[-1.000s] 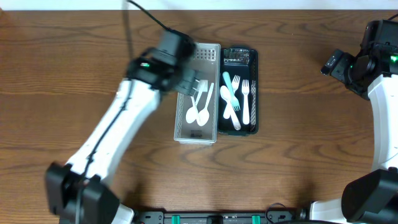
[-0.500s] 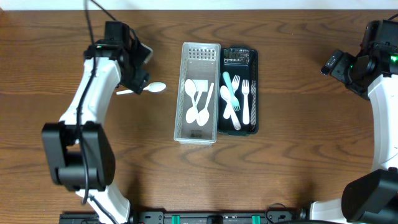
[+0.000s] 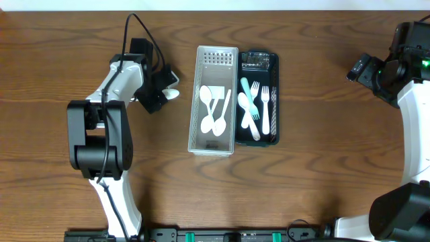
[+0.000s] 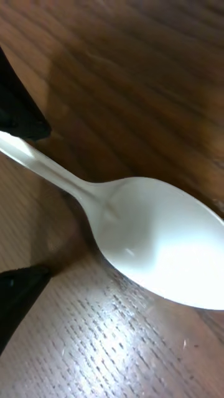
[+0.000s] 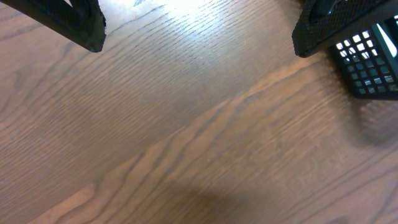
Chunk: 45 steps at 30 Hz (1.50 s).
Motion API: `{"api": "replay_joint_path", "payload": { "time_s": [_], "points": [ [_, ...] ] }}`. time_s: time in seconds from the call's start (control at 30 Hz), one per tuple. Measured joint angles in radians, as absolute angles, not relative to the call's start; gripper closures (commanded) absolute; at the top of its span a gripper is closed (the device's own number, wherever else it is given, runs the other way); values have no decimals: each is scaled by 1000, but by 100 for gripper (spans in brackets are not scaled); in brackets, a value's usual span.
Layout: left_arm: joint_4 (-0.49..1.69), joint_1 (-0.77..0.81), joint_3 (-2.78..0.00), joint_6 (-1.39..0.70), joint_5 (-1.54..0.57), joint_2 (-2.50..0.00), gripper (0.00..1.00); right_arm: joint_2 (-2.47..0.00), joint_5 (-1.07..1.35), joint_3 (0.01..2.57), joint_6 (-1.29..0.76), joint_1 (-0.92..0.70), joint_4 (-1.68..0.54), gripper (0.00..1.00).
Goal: Pack container
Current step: 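Grasp the last white spoon with the left gripper, then place the spoon into the clear basket with the left gripper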
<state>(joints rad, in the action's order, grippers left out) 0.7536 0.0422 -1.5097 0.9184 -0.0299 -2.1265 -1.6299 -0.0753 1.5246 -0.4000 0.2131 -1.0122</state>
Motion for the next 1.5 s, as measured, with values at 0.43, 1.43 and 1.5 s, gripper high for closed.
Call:
{"api": "replay_joint_path", "payload": {
  "time_s": [0.43, 1.43, 1.5],
  "points": [
    [814, 42, -1510, 806, -38, -2132, 94, -1630, -75, 1525, -400, 213, -1012, 1],
    [891, 408, -1604, -112, -192, -1767, 94, -1630, -75, 1525, -400, 213, -1013, 1],
    [873, 423, -1594, -140, -196, -1804, 91, -1630, -75, 1525, -400, 213, -1013, 1]
  ]
}}
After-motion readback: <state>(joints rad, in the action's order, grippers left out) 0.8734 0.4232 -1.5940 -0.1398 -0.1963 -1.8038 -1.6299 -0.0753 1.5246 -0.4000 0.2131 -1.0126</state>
